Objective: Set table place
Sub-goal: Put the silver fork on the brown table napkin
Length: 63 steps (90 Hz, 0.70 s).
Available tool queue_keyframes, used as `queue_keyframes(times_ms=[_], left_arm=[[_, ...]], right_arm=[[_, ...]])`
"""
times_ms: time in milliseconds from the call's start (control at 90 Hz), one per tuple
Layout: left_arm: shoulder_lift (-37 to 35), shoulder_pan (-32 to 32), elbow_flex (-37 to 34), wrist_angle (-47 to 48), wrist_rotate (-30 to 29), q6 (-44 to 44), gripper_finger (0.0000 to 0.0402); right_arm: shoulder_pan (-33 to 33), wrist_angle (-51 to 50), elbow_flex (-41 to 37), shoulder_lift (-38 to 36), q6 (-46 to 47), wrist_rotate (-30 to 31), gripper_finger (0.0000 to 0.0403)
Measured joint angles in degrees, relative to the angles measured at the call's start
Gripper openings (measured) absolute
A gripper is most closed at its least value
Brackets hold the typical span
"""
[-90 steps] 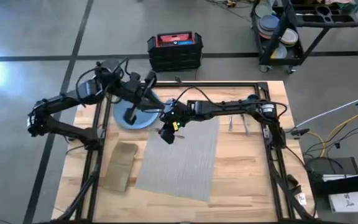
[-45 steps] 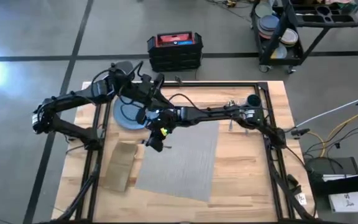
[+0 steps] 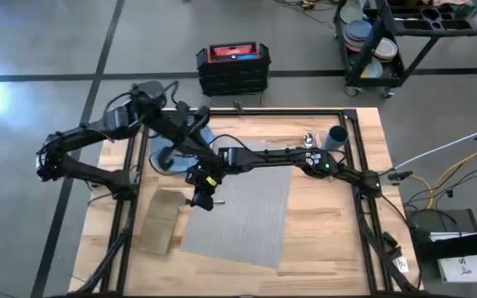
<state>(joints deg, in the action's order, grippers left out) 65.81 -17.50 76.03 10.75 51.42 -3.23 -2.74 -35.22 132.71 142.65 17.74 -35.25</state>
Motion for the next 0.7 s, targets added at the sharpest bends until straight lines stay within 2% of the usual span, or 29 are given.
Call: queue_keyframes(times_ms=[311,700], left_arm=[[-0.1,4.1,0.0,-22.0,12.0,-13.8,0.0000],[3.7,5.9,-0.2,-22.8,11.0,-15.6,0.0000]], right_arm=[[-0.1,0.2,-1.1,0.0,-0.8,0.3,0.0000],[0.0,0.3,-1.2,0.0,-0.8,0.3,0.0000]])
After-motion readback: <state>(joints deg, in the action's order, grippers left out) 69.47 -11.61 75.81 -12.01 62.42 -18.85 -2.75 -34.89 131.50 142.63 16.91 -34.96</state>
